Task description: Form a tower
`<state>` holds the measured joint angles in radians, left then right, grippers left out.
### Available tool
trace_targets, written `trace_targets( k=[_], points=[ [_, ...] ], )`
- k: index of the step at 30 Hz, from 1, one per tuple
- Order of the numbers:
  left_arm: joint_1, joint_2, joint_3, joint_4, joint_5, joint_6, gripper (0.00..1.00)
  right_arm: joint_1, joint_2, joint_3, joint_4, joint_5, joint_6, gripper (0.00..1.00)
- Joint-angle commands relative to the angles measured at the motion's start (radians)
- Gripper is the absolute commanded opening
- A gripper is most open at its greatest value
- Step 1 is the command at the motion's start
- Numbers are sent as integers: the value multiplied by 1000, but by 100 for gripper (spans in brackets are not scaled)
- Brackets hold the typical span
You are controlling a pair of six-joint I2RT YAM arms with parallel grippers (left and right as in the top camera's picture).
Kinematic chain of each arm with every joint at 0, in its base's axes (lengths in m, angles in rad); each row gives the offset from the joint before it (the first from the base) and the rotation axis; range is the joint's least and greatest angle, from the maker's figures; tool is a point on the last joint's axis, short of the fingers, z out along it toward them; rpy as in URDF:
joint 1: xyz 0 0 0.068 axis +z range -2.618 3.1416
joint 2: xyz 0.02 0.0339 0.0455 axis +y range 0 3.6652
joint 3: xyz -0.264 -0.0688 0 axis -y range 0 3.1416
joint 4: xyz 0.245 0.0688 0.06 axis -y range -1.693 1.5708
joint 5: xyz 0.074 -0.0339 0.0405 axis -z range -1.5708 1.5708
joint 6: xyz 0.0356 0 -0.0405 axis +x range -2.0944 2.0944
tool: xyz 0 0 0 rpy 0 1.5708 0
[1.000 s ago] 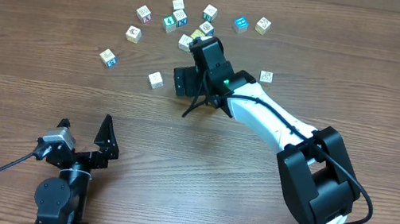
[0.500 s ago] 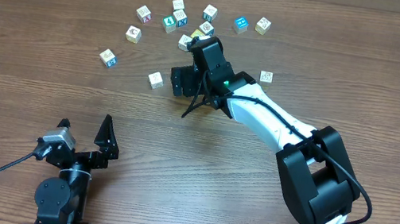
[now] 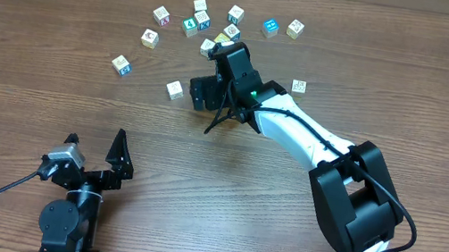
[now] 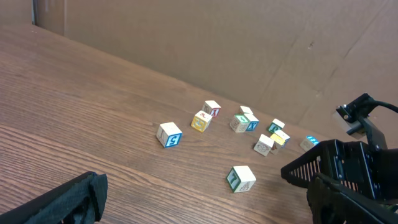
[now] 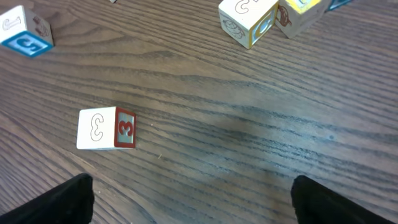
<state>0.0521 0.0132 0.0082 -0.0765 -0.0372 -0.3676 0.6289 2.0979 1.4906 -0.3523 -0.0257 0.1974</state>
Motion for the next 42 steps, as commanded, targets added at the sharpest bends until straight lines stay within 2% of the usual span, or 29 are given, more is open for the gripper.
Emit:
trace_targets(
  k=[1, 21, 29, 37, 42],
  points=[
    [-3, -8, -3, 2, 5, -6, 99, -2, 6, -13, 3, -15, -13, 100],
    [-3, -8, -3, 2, 5, -6, 99, 2, 7, -13, 15, -48, -13, 97],
    [-3, -8, -3, 2, 5, -6, 100, 21, 27, -13, 125, -47, -13, 97],
    [-3, -8, -3, 2, 5, -6, 99, 40, 122, -13, 249, -48, -12, 97],
    [-3, -8, -3, 2, 5, -6, 100, 40, 145, -13, 270, -47, -12, 97]
  ],
)
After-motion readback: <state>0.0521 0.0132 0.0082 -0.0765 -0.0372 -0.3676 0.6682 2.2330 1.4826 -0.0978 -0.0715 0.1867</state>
